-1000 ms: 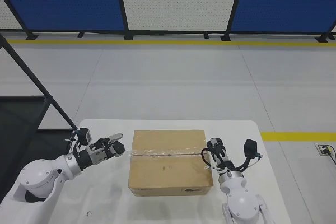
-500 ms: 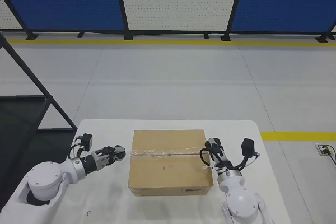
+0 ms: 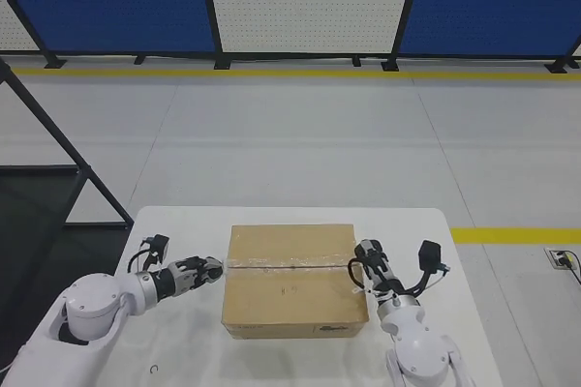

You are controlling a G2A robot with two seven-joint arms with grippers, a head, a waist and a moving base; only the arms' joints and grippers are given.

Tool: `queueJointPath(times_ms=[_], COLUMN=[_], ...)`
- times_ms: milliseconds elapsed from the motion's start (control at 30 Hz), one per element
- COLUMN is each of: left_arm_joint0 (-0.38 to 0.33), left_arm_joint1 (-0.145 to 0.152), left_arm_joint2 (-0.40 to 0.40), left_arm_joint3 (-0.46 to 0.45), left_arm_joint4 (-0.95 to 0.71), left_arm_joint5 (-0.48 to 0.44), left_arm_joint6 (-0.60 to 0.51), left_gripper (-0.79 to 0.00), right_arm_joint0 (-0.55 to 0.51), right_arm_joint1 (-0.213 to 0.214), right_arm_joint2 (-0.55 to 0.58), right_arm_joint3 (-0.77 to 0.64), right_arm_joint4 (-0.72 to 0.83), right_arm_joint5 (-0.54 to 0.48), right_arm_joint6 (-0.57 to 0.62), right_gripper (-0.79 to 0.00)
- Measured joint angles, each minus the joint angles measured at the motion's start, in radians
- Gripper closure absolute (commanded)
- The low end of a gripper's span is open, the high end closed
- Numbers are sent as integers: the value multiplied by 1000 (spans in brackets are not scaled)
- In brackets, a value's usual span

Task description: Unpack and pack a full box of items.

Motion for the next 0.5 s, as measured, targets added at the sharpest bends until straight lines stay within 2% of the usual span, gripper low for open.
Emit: queueJointPath(times_ms=[100,267,367,500], left_arm_joint0=[-10,-14,-9,10], left_arm_joint1=[-2,-4,-4,0], left_arm_joint2=[7,10,0,-31], left_arm_joint3=[11,20,14,-5], left_arm_joint4=[2,2,-3,-14], left_arm_joint5=[0,-6,-14,-28], left_arm_joint6=[-1,-3,0,14], left_gripper=[0,0,0,0], right_arm_joint0=[-8,16,73,186], right_arm_joint1=[2,5,-3,-27], right_arm_joint2=[-18,-77,-138,-239], right_arm_joint3=[-9,11,62,162], right_arm_joint4=[-6,12,6,22], right_arm_joint5=[-37,-98,-75,-9], right_arm_joint6=[38,171,202,185], right_gripper=[0,0,0,0])
